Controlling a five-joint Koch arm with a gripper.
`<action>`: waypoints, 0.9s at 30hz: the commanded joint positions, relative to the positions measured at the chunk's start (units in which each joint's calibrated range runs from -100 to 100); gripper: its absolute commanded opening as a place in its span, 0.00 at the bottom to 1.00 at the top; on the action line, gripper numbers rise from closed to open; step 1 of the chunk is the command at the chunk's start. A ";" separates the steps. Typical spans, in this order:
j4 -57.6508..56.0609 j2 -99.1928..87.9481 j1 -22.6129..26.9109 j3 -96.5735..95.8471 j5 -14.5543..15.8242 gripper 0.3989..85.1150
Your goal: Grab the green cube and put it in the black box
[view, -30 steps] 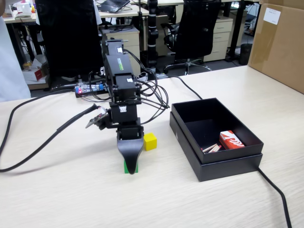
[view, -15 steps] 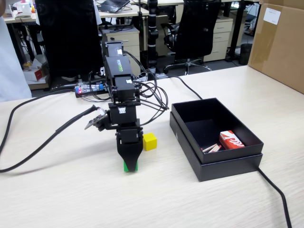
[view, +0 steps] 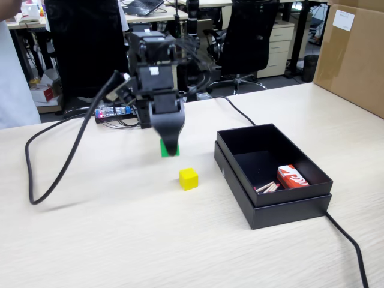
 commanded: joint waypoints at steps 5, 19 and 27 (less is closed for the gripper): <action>-0.38 -22.00 9.08 -4.97 -0.20 0.00; -0.20 22.18 16.75 11.53 3.08 0.01; -0.12 34.23 15.87 11.90 3.81 0.01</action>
